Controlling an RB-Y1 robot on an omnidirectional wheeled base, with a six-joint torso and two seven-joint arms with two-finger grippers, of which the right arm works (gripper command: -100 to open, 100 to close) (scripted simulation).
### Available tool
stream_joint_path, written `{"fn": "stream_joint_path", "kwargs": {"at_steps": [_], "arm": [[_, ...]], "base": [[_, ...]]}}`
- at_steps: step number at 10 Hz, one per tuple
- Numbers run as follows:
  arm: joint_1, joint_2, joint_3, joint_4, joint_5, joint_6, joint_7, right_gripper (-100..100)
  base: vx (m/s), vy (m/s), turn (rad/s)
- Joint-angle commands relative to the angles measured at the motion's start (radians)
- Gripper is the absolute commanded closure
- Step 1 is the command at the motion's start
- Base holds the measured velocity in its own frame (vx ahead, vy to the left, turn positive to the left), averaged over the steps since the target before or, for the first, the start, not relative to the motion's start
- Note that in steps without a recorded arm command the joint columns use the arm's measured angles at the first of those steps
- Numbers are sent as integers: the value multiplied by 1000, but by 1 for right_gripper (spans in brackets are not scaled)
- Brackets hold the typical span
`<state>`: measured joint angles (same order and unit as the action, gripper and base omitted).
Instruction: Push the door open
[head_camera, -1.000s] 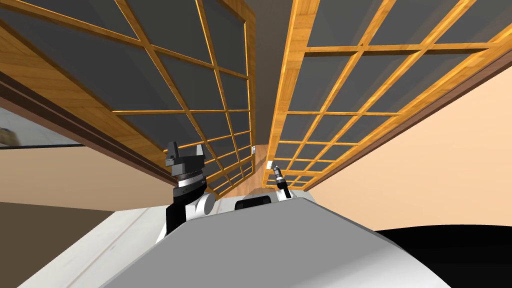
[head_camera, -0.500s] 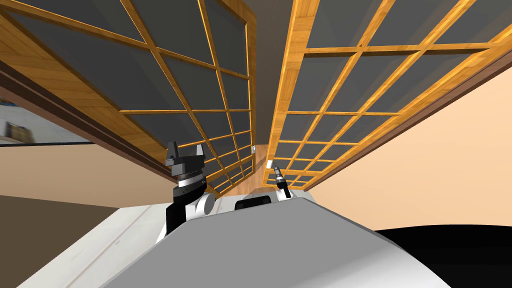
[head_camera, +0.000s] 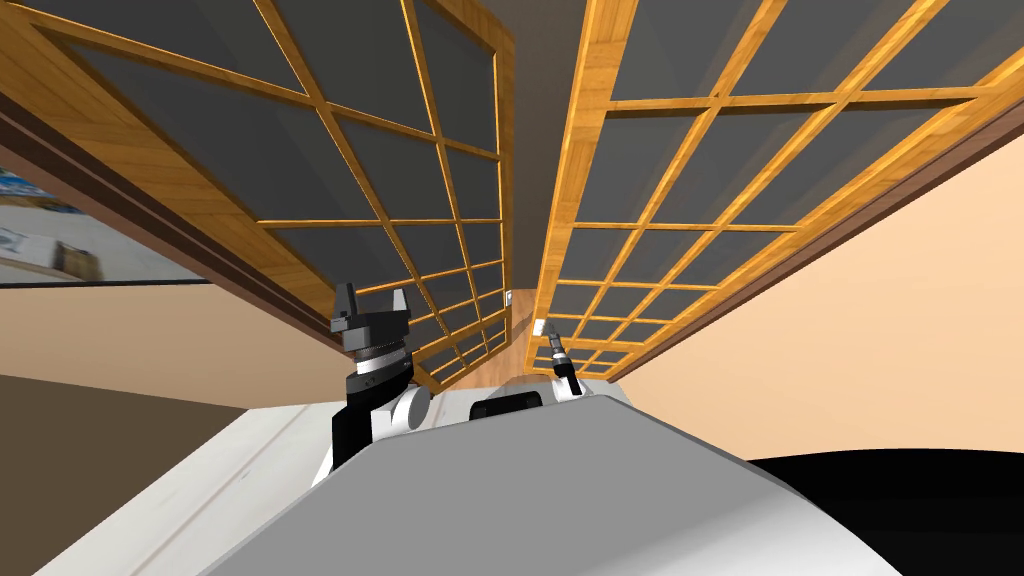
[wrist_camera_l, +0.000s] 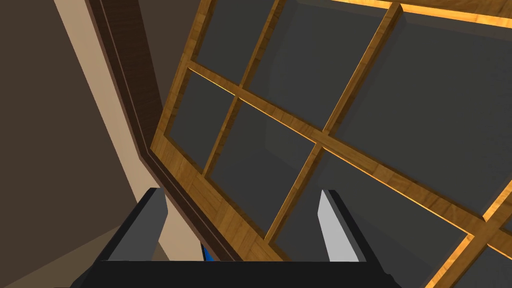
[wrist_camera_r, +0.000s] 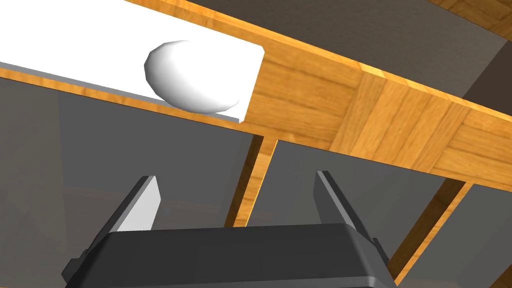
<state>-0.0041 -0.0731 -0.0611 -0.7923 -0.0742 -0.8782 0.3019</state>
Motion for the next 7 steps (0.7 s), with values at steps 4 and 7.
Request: {"fn": "stream_joint_path", "kwargs": {"at_steps": [4,7], "arm": [[-8,-1,12,11,-39,-3,-120,-100],[-14,-2,22,19,-70,-6,-198,-100]], "base": [[-24,-4,18],[-30,-3,24]]}}
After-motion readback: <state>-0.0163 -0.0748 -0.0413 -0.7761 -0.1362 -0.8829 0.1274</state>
